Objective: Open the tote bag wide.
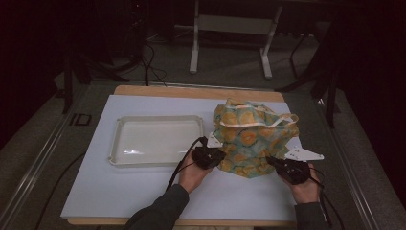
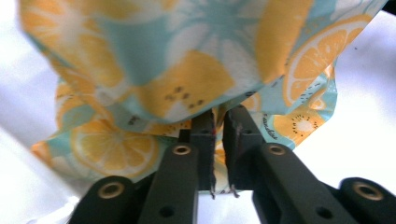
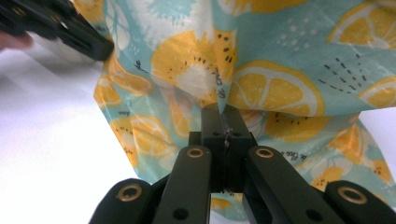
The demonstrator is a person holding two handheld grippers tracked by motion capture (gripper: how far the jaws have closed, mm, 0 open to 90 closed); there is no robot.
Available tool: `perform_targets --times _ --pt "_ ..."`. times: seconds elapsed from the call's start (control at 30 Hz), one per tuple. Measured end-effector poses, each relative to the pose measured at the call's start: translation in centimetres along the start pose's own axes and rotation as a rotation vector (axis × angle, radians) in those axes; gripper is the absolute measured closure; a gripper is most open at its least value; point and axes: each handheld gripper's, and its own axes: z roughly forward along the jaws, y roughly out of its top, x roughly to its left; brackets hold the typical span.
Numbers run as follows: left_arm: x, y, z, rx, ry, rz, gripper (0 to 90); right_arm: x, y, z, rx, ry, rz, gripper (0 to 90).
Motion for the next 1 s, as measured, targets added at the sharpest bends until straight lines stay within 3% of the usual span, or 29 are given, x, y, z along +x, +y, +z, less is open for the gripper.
perform_targets --times 0.43,0.47,0.77,0.87,1.0 --pt "1.1 -0.2 -2.9 -0.078 -0.013 -0.022 57.7 -0.5 -1.1 1.2 0.066 0.001 0.020 90.0" --pt "1.2 -0.1 -3.3 -0.100 -0.036 -0.017 55.7 -0.5 -1.1 1.3 0.070 0.003 0.020 90.0" --pt "1.6 1.1 -4.6 -0.169 -0.063 -0.006 43.6 -0.7 -1.4 1.6 0.085 0.006 0.021 90.0" --pt "1.5 1.8 -4.9 -0.194 -0.057 -0.005 43.6 -0.6 -1.4 1.7 0.089 0.006 0.019 90.0" --pt "1.2 2.6 -4.6 -0.198 -0.048 -0.009 59.7 -0.6 -1.4 1.7 0.095 0.007 0.017 90.0"
